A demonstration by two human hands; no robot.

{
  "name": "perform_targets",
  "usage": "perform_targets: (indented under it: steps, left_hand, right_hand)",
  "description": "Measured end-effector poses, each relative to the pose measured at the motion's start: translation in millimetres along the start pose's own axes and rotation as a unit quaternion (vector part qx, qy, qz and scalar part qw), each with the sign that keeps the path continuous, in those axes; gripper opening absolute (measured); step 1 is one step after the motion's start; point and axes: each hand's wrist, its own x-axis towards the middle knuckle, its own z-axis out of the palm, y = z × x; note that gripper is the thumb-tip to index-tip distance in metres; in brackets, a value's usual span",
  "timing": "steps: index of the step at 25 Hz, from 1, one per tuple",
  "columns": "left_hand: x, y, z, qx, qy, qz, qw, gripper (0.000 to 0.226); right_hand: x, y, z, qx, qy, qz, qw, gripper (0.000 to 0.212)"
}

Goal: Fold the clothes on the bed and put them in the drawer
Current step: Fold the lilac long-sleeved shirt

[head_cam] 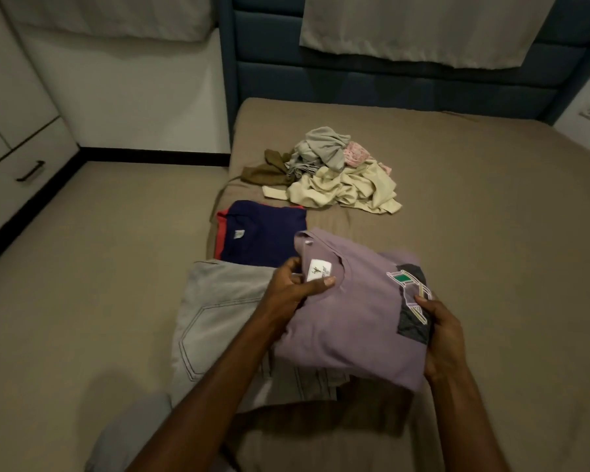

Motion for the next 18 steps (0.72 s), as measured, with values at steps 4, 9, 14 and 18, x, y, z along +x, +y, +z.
perform_targets:
  steps: [4, 9, 14, 18]
  left_hand:
    - [43.9, 49.2, -72.3, 0.039, 0.086, 0.052, 0.994, 0.063]
    - [119.6, 73.6, -155.6, 0.129, 0.149, 0.054, 0.979, 0.071]
    - [145.4, -11.9, -193.7, 0.212, 0.224, -0.032, 0.951, 0.054]
    - [150.9, -13.9, -199.1, 0.159, 0.242, -0.045, 0.956, 0.072]
  right_hand:
    - [64.4, 12.8, 103.4, -0.016, -0.082, -0.01, 0.997, 0.048]
    - [153.8, 34.4, 194.7, -0.052, -0.088, -0.028, 0.994, 0.024]
    - [188.8, 113.0, 187.4, -0.425, 0.03, -0.104, 0.899, 0.039]
    - [185.0, 113.2, 192.9, -0.615, 0.098, -0.184, 0.76, 0.044]
